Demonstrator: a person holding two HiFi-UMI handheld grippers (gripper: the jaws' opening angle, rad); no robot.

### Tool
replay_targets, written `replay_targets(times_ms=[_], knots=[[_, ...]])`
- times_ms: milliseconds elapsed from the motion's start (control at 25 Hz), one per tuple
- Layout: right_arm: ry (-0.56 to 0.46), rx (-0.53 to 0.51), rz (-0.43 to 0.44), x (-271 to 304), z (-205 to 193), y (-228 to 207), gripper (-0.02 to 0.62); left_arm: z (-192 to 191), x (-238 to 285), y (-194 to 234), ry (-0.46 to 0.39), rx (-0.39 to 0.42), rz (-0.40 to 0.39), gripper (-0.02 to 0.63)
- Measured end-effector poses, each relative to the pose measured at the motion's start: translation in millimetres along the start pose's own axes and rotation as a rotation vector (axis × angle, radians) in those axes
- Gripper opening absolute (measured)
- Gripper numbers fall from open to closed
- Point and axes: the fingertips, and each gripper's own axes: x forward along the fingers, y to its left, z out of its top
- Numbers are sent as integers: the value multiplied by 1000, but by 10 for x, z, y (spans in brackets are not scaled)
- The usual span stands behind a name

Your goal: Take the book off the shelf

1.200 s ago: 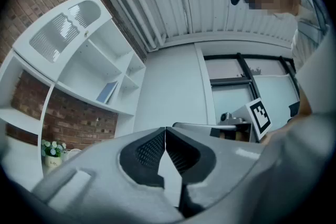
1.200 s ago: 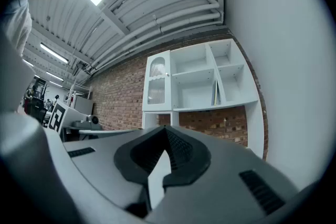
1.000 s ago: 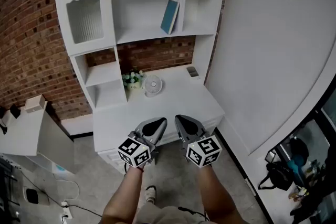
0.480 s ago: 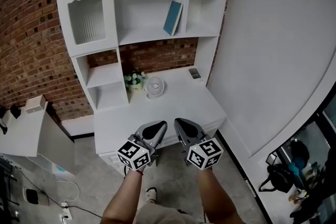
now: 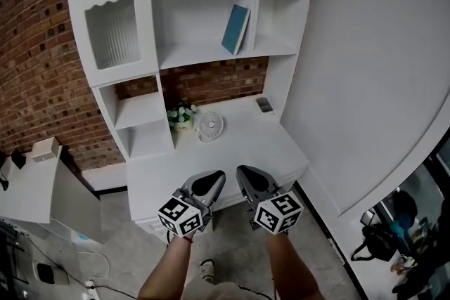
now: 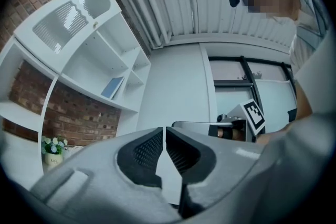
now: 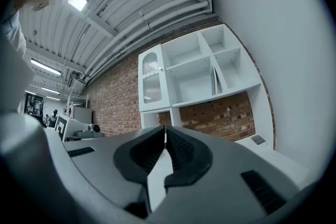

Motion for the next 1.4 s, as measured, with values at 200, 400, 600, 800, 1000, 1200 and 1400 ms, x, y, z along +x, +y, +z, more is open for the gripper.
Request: replay_targets(times_ms=[200,400,600,800,1000,1200,1400], knots=[[-9,29,-5,298,46,-121,18,97,95,316,-12,-15,-12,11],[-36,60,-24,602,145,-286,21,204,208,676,-23,-3,-18,11],[-51,77,-36,868,205,-404,85,319,298,959,-40,-2,-38,11],[-56,91,-32,1069,255,-454,104,348,366,1132,-42,-10,-51,11],[-44,87,-30,1256,299,-541,107,328,483,1306,-30,-29,-51,11],[-42,93,-24,1489,316,-755,107,327,679,1561,-32,-38,-37,11],[-49,102,-15,1733,358,-1038,108,304,940,1805,-25,-34,-30,11]])
